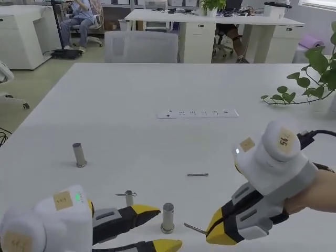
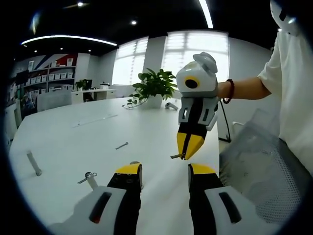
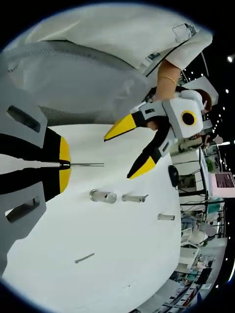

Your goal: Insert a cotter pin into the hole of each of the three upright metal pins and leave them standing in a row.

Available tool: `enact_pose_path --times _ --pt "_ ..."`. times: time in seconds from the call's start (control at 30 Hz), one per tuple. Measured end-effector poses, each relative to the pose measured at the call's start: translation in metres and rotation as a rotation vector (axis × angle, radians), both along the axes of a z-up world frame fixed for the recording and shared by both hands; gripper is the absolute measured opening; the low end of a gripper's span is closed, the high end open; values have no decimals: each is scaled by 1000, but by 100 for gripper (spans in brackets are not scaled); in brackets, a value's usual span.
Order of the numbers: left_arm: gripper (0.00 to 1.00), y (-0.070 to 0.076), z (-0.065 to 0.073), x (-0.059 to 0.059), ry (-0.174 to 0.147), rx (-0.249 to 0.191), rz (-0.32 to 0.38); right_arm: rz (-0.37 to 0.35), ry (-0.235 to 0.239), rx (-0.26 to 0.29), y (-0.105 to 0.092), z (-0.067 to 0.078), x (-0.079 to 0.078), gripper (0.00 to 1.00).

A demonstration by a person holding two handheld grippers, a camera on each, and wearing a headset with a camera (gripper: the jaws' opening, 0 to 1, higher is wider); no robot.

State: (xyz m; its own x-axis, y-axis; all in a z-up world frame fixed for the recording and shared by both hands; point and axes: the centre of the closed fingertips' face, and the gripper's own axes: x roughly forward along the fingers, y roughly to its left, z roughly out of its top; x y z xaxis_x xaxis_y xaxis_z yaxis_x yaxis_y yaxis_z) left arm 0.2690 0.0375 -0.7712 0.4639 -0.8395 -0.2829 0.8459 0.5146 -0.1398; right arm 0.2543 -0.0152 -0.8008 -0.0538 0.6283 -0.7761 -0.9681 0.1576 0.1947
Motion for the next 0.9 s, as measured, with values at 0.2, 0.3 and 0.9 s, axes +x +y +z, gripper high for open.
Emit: enact_pose_path --times 0.2,0.3,0.9 --pt "37 3 -6 13 9 2 34 -34 10 -31 1 -6 6 3" --pt "37 3 -9 17 10 11 40 -47 28 -38 1 -8 8 3" --pt "32 10 -39 41 27 81 97 -114 53 -89 2 -19 21 3"
